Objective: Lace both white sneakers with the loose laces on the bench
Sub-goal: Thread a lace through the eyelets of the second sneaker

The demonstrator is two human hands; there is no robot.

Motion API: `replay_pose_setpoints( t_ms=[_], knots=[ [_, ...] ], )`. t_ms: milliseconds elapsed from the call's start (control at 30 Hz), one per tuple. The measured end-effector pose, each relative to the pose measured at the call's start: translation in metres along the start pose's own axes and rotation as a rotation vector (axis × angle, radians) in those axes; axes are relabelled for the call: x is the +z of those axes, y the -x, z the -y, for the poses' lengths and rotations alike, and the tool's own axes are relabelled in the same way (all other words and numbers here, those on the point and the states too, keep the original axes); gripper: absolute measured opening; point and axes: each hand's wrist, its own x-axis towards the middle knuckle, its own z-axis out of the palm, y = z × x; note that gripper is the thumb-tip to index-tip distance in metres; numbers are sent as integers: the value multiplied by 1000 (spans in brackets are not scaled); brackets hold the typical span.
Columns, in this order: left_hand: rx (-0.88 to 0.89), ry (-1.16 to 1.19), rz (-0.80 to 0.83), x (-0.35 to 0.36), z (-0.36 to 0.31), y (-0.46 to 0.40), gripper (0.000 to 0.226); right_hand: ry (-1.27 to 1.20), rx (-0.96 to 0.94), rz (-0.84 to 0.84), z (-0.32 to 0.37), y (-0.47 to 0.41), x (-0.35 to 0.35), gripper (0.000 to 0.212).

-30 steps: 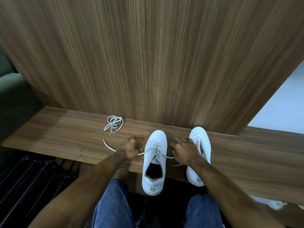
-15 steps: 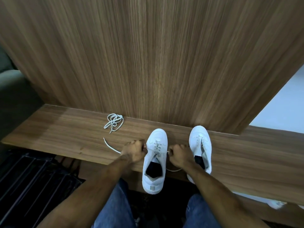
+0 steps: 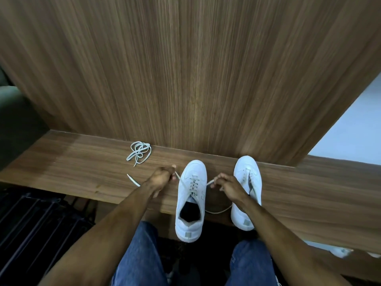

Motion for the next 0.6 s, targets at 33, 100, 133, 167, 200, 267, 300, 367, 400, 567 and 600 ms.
replay_pose_setpoints(
  t_ms=[33, 100, 133, 167, 200, 267, 300, 367, 400, 567, 600],
  knots=[
    [-42, 140, -5, 7, -3, -3, 32, -103, -6, -12, 7, 1, 3, 30],
    [-96, 419, -39, 22, -7, -7, 29, -309, 7, -43, 18, -1, 12, 27],
    [-124, 510, -49, 30, -12, -3, 27, -433, 35, -49, 20, -4, 17, 26],
    [-141, 537, -42, 40, -14, 2, 24, -548, 59, -47, 22, -7, 22, 25],
    [-158, 578, -41, 47, -13, 2, 21, -652, 76, -51, 25, -10, 26, 24],
    [-180, 592, 3, 60, -10, 10, 14, -788, 105, -69, 30, -12, 33, 22],
    [-173, 576, 30, 65, -7, 13, 9, -829, 113, -69, 32, -13, 35, 21],
    [-133, 596, 33, 69, 2, 11, 24, -871, 133, -105, 35, -15, 38, 21],
    [-139, 604, 17, 67, 5, 12, 34, -858, 141, -134, 34, -18, 38, 22],
    [-41, 257, -67, 54, 23, 7, 41, -610, 159, -277, 17, -23, 24, 28],
    [7, 198, -57, 55, 25, 7, 49, -585, 184, -291, 11, -23, 22, 28]
  ],
)
